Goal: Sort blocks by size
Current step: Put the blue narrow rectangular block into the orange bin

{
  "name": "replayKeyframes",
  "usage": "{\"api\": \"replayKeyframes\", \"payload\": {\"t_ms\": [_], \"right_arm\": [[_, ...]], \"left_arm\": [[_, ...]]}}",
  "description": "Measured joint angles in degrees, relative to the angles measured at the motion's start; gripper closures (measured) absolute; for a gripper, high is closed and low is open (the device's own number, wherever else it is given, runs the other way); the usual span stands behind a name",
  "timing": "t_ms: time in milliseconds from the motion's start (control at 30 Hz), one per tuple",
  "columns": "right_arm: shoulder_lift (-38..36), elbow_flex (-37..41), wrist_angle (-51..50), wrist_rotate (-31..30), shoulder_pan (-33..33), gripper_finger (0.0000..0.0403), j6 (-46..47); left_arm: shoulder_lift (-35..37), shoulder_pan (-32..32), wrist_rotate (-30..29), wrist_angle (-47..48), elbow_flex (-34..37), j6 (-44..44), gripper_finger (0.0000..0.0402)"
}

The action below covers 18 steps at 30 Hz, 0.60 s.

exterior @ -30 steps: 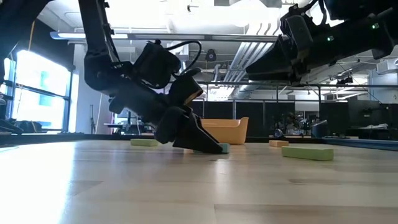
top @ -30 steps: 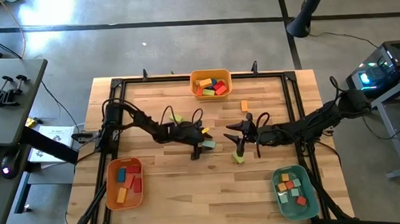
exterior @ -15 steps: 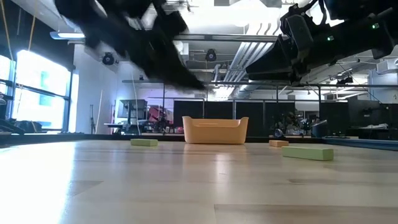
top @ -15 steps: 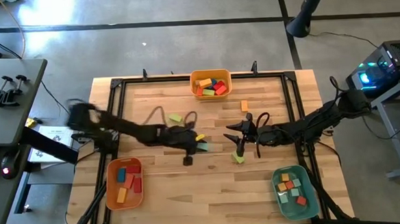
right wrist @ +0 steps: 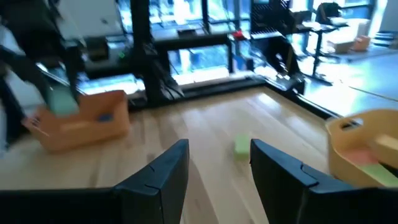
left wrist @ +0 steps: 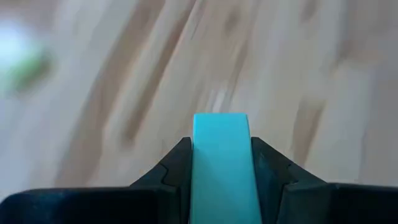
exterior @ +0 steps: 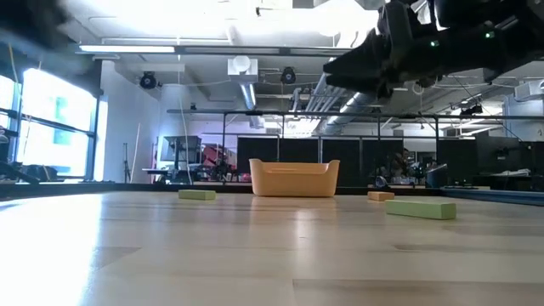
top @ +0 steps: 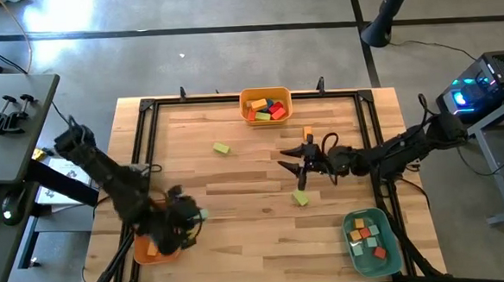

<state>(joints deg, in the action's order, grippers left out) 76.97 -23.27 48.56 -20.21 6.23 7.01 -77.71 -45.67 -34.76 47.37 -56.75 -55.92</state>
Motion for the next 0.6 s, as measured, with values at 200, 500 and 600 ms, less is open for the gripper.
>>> {"api": "replayKeyframes", "payload": {"t_ms": [200, 500, 600], "right_arm": [[0.0, 0.0, 2.9, 6.0, -3.5, 0.0238, 0.0], [0.0, 0.0, 3.1, 9.6, -5.1, 0.0238, 0.0], [0.0, 0.0, 3.2, 10.4, -5.0, 0.0238, 0.0]], "left_arm": [[-7.7, -7.1, 17.7, 21.7, -8.1, -31.1, 0.0313], [-14.1, -13.4, 30.1, 23.2, -8.6, -45.7, 0.029], [-17.9, -13.7, 32.3, 23.2, -8.1, -46.8, 0.0285]]}}
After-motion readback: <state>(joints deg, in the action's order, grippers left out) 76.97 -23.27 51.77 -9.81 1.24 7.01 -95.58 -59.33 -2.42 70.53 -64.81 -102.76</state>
